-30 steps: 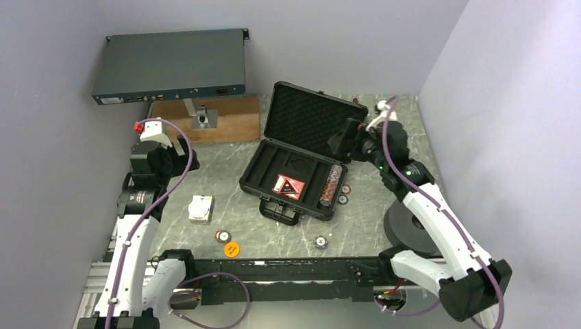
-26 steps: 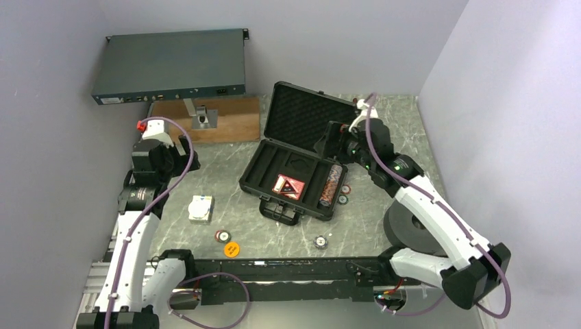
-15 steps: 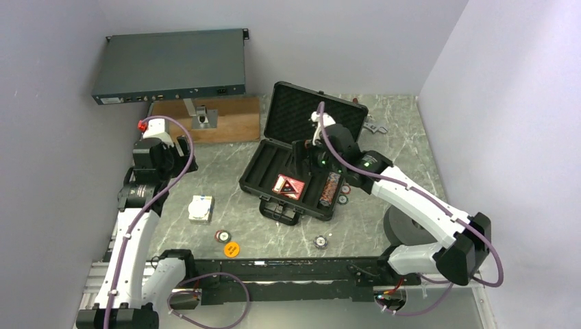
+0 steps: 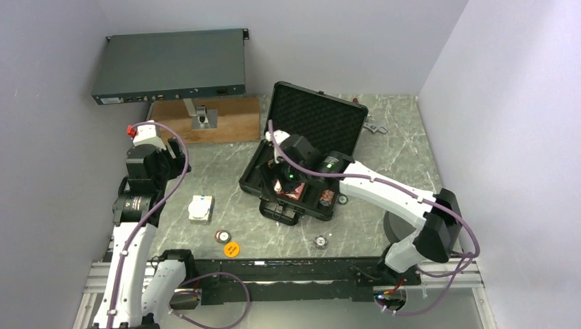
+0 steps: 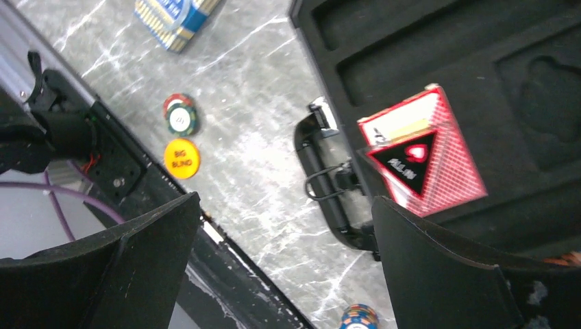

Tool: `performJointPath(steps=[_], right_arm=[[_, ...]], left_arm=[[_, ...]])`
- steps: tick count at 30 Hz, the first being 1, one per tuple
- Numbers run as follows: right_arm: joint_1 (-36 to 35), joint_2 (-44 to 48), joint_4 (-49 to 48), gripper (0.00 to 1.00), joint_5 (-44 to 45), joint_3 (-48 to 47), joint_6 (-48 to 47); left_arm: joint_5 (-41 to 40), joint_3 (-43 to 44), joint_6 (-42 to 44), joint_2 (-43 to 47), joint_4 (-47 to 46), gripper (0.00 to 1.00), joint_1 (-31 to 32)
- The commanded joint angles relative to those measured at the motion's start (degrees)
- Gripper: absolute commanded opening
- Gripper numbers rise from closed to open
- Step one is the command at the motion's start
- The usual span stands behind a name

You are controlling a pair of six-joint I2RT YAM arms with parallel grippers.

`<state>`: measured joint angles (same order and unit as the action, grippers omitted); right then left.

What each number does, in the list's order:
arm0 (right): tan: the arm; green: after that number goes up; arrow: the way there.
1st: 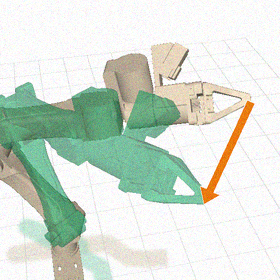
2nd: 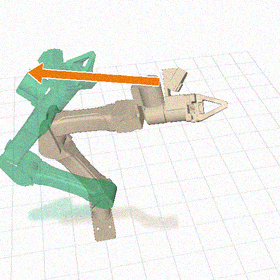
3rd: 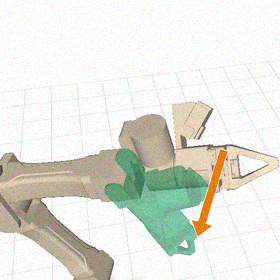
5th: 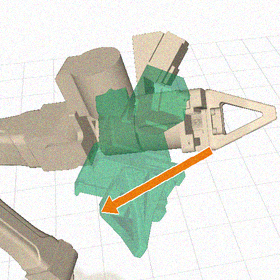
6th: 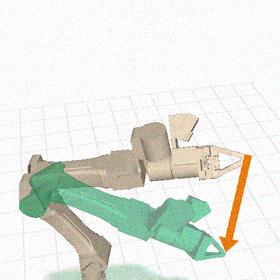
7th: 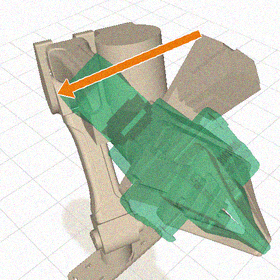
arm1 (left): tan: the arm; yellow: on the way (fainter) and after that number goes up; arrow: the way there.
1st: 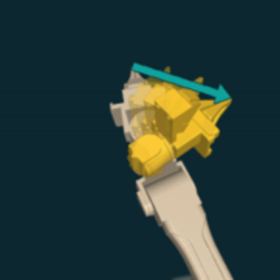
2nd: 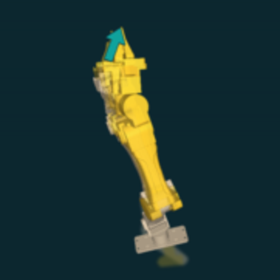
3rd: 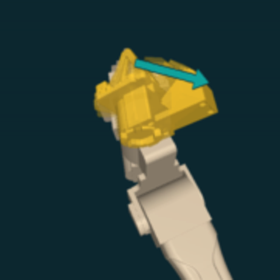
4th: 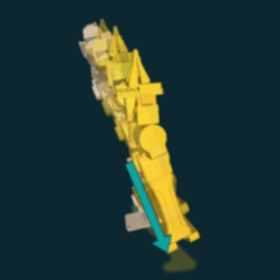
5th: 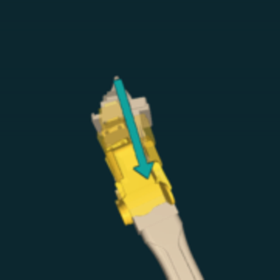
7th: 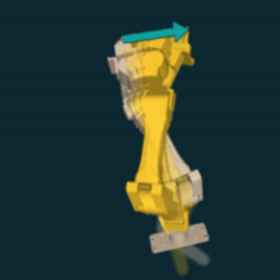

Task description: Pack up texas hold em set

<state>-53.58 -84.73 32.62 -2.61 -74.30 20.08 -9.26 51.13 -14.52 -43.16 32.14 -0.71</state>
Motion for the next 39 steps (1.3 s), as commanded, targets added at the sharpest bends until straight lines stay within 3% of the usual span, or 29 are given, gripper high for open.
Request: performJointPath(steps=[1, 21, 39], right_arm=[[-3.89, -3.10, 0.69, 1.00, -0.82, -4.79, -0.83], [-15.50, -16.71, 0.93, 0.94, 2.39, -11.15, -0.82], [-19.15, -27.50, -9.71, 0.84, 1.48, -12.42, -0.13]], left_arm=[[-4.52, 1.34, -1.00, 3.62, -0.56, 0.78, 0.01], [-10.49, 0.45, -2.44, 10.35, -0.43, 0.80, 0.01], [-13.37, 0.29, -2.61, 13.15, -0.34, 0.82, -0.16]])
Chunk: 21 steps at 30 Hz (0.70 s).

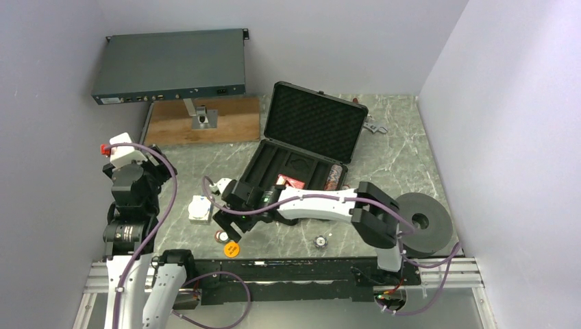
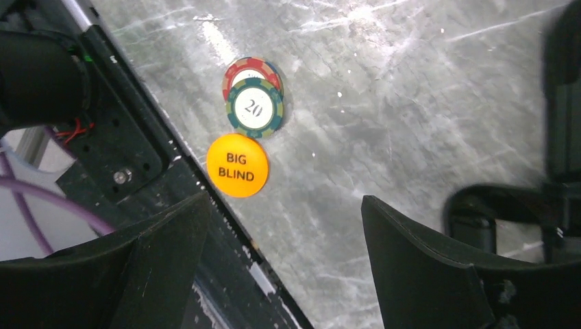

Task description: Pack up texas hold em set

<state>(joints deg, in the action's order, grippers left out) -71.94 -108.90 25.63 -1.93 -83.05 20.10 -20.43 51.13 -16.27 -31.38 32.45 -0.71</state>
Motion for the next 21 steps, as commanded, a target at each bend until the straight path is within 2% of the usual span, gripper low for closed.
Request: performJointPath(steps=[1, 9, 13, 21], right_arm=[[-0.97, -4.49, -2.35, 0.83, 1.06, -4.60, -0.37], [-1.96, -10.70, -0.71, 0.81, 1.78, -9.46, -0.23], [-2.32, -13.47, 1.10, 0.76, 3.04, -12.65, -0.20], [-2.85, -16.00, 1.92, 0.75, 3.32, -14.78, 0.53]], left_arm=[[-2.55, 0.22, -0.87, 1.66, -0.73, 0.82, -0.17], [-3.04, -0.17, -1.04, 3.21, -1.14, 0.83, -0.78], [-2.87, -0.07, -1.04, 3.01, -1.05, 0.83, -0.87], [-3.28, -0.07, -0.87, 3.20, -0.92, 0.83, -1.03]])
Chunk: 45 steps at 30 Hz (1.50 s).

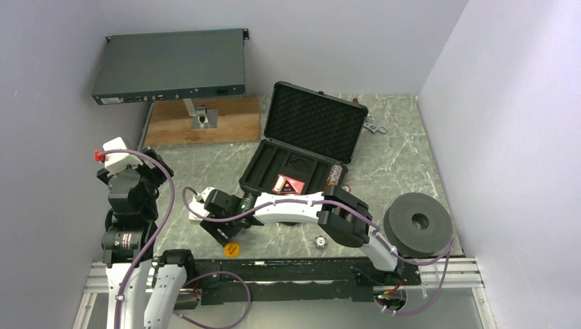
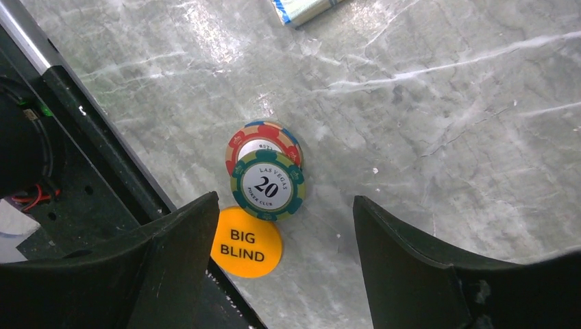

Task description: Pack up texas hold em set

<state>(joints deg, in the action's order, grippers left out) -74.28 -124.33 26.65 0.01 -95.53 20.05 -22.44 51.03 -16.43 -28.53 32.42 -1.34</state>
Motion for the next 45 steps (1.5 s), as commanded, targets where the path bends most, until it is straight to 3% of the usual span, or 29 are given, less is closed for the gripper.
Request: performJointPath(steps=[1, 10, 14, 27, 45], right_arm=[[-0.51, -0.75, 0.94, 0.74, 1.39, -2.41, 0.72], [-1.11, -1.54, 1.27, 0.69, 1.32, -2.74, 1.04], [-1.34, -1.77, 1.37, 0.61, 0.96, -3.18, 1.03], [-2.18, -3.51, 2.70, 0.61, 2.95, -5.29, 1.02], [-2.89, -5.04, 5.34, 0.48, 5.99, -8.19, 0.34]], left_arm=[[-1.48, 0.12, -0.76, 0.36, -0.89, 0.83, -0.37], [-1.78, 0.13, -1.06, 0.39, -0.76, 0.83, -0.42], [-1.63, 0.13, -0.98, 0.31, -0.76, 0.83, -0.45], [-1.60, 0.13, -0.89, 0.06, -0.82, 0.83, -0.43], [-1.39, 0.00, -0.76, -0.49, -0.92, 0.84, -0.52]])
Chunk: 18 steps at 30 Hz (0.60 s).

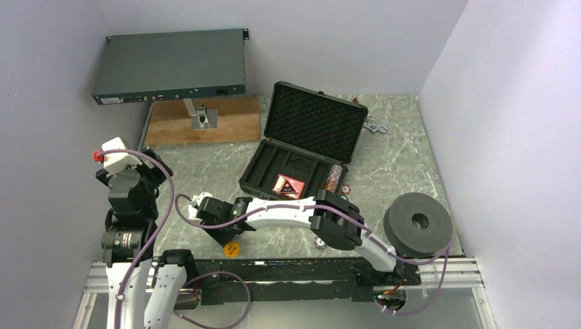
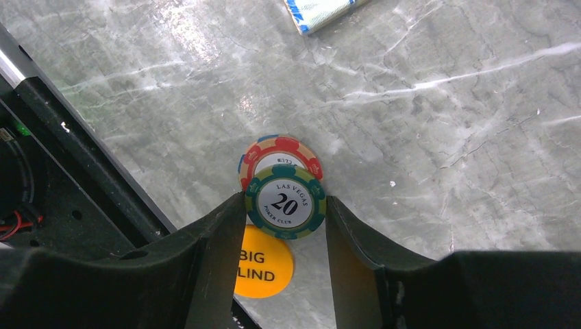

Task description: Pack up texas hold em set

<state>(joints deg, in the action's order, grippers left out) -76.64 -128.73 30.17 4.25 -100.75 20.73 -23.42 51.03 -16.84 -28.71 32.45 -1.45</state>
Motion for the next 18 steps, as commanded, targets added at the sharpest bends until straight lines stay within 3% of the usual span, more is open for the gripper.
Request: performJointPath(steps=[1, 18], right_arm=[[-0.53, -0.65, 2.08, 0.47, 1.92, -3.19, -0.42], [-0.97, -1.09, 4.00, 0.49, 2.34, -7.17, -1.21]], left_arm=[[-0.40, 0.03, -0.38, -0.37, -0.93, 0.84, -0.46], [0.04, 0.04, -0.47, -0.59, -0.91, 0.84, -0.82]])
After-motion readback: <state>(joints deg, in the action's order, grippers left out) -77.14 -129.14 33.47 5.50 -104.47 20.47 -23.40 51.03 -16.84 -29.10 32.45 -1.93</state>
